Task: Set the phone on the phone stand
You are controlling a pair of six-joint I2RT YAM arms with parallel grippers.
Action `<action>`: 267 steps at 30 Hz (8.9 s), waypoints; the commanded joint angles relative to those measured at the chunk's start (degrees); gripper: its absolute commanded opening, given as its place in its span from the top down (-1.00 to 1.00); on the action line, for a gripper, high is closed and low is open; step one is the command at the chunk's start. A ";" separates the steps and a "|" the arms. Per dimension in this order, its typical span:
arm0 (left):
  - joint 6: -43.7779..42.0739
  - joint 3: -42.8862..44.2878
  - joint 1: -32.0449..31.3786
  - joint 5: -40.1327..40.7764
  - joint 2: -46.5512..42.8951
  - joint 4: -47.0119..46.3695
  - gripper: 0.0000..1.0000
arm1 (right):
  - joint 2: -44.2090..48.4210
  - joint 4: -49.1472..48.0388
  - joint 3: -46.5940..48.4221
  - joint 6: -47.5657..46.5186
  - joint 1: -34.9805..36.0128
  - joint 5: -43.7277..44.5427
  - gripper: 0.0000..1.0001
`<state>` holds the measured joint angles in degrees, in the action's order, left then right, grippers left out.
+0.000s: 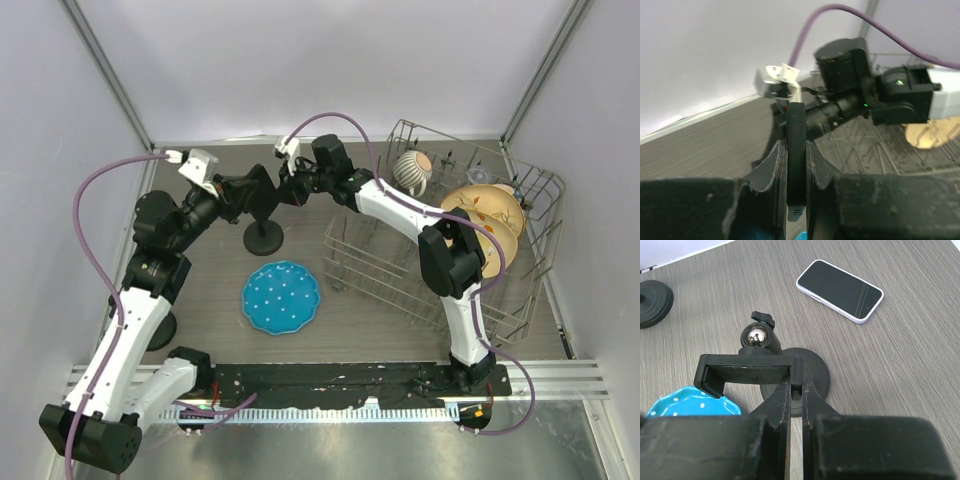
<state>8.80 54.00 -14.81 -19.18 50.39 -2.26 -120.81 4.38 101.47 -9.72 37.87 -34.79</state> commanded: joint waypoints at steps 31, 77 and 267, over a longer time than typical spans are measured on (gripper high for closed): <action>-20.84 10.97 1.44 -29.61 26.43 -0.10 1.00 | -0.56 0.81 1.89 -6.19 -2.97 -13.99 0.99; -7.21 6.21 4.79 -32.24 33.28 -26.22 1.00 | -2.85 0.62 4.08 -4.26 -3.24 -20.76 0.99; -18.73 -14.10 -4.97 3.82 15.97 -25.43 1.00 | 20.80 -10.27 -18.94 -4.69 -4.65 -3.27 -0.45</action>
<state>-8.95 39.94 -20.99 -2.74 69.38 -27.73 -100.16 -5.32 84.36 -6.87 33.17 -31.53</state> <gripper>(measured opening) 0.193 0.680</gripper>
